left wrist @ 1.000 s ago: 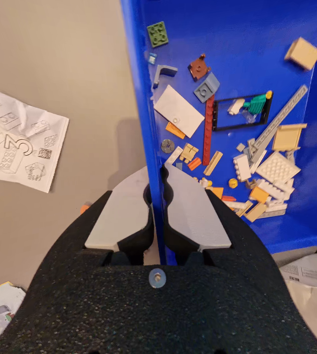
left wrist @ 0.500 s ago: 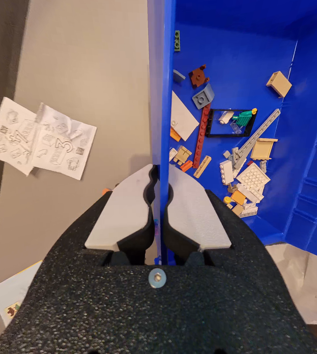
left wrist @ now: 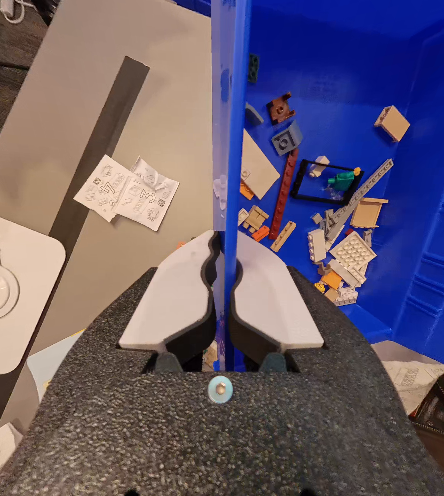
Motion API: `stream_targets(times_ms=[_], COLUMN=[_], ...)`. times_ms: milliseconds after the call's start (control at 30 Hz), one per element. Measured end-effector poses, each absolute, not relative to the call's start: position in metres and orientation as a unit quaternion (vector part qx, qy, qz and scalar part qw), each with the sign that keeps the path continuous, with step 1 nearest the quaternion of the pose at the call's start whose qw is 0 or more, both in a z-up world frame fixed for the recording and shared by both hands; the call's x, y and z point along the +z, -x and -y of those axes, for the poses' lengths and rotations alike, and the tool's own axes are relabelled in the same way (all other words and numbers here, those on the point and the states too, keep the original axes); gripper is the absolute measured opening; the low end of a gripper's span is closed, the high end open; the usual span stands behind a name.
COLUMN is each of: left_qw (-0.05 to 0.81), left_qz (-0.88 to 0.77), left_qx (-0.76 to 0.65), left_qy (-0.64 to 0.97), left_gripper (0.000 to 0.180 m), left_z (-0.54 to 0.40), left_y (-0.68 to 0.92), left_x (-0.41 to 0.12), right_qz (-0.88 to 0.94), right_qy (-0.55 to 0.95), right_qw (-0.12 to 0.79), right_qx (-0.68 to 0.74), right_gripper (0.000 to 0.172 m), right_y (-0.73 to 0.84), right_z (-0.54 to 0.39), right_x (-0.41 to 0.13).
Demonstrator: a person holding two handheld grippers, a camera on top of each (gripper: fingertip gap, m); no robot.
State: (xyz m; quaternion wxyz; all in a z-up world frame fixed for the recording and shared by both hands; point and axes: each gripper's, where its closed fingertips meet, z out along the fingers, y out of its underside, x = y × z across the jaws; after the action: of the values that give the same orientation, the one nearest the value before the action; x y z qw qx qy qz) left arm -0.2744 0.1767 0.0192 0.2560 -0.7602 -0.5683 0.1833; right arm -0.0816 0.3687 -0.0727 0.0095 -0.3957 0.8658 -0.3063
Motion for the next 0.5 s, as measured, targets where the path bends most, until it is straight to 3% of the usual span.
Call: stream_targets(times_ms=[500], left_qw=[0.174], left_qz=[0.531], left_qx=[0.315], left_qy=[0.767], left_gripper=[0.004], left_z=[-0.188], left_y=[0.226], left_x=[0.028], right_qz=[-0.861], right_qy=[0.379], right_qw=[-0.007], right_qx=[-0.339], right_gripper=[0.000], right_y=[0.065], right_z=[-0.344], right_x=[-0.078])
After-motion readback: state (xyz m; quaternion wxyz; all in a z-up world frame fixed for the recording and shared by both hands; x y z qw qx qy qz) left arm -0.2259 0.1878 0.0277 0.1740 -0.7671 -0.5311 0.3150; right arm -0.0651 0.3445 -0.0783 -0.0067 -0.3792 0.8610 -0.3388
